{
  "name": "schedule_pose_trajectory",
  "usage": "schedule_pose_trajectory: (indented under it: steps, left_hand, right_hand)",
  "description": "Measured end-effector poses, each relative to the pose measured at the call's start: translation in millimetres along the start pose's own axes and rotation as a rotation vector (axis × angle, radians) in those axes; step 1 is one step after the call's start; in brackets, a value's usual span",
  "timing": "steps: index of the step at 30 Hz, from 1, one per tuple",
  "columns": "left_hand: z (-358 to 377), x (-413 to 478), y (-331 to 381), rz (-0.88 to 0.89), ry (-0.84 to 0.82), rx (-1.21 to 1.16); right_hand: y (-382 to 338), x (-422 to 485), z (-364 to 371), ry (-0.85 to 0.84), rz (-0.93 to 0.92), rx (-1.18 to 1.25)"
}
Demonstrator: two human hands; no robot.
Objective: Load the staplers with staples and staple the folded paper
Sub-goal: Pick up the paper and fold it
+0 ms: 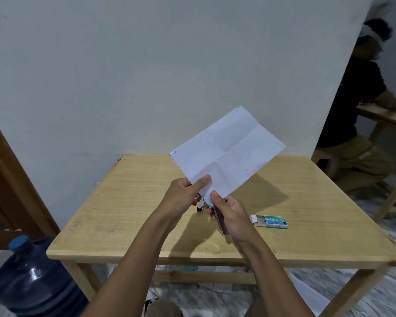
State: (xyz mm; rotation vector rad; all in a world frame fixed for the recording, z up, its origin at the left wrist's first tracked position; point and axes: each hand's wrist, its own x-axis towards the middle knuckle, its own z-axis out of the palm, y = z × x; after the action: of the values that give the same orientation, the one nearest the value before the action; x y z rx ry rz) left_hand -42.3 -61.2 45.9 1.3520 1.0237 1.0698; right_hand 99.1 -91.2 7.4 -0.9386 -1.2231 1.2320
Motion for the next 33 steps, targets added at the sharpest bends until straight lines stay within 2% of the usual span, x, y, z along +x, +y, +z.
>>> schedule_pose_trajectory:
  steps: [4,9,12,14,16,18,23,27,31,33]
  left_hand:
    - [0,-1,0,0.004,0.004,0.007]
    - [-1,0,-1,-0.024,0.061,0.008]
    - [-4,3,-2,-0.034,0.109,-0.023]
    - [-7,5,-1,-0.038,0.118,-0.01]
    - [-8,5,-1,-0.046,0.108,-0.014]
    - [-8,4,-2,-0.057,0.072,-0.032]
    - [-7,4,-2,-0.121,-0.02,-0.045]
    - [-23,13,3,-0.161,0.037,-0.167]
    - [-29,24,9,-0.211,-0.036,-0.029]
    - [-19,34,10,-0.209,-0.01,-0.012]
  right_hand:
    - [-1,-1,0,-0.017,-0.011,-0.02]
    - [-6,-2,-6,-0.073,0.133,-0.074]
    - [-6,-1,-18,0.009,0.127,-0.147]
    - [-8,1,-27,0.14,0.103,-0.125]
    - [-13,2,-34,0.265,0.11,-0.094]
    - [-17,7,-38,0.318,0.135,-0.112]
    - [-19,17,-45,0.352,0.137,-0.107]
    - [-33,15,-66,0.325,0.135,-0.179]
    - [-42,15,-88,0.268,0.164,-0.289]
    - [-45,15,-97,0.318,0.161,-0.327]
